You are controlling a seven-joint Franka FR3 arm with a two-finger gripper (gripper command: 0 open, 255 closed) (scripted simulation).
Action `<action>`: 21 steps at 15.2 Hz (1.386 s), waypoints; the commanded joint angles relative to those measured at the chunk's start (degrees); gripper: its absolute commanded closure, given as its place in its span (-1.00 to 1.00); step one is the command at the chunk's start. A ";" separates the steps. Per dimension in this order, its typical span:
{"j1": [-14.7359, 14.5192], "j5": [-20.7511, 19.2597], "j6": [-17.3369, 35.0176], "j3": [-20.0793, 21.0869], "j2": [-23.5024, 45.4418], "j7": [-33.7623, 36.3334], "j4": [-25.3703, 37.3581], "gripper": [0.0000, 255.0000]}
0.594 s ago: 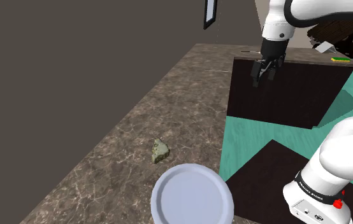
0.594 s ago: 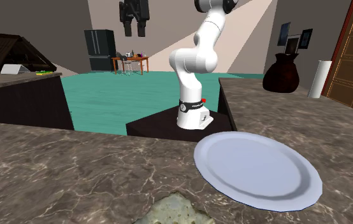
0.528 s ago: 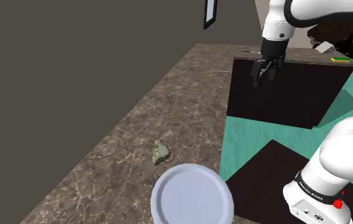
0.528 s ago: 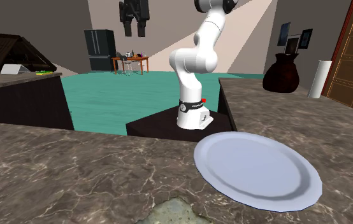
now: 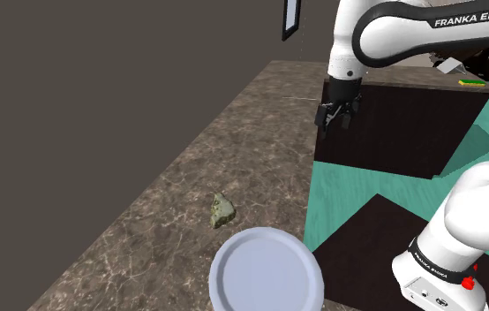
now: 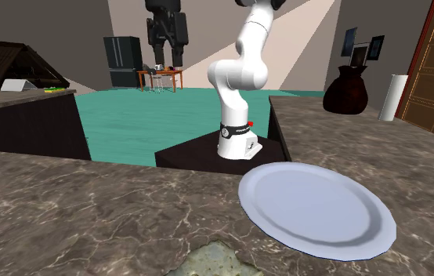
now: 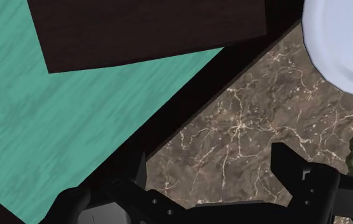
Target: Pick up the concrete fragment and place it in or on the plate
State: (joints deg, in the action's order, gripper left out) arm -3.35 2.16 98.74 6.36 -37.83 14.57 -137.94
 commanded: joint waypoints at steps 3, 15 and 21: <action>-0.94 1.93 5.33 3.22 6.61 3.98 0.97 -1.00; -3.01 2.35 18.26 11.95 29.78 16.48 10.37 -1.00; -4.84 -1.04 22.07 14.45 42.93 23.35 18.93 -1.00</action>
State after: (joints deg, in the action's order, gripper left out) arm -7.75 1.89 120.18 20.39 2.49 36.45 -120.83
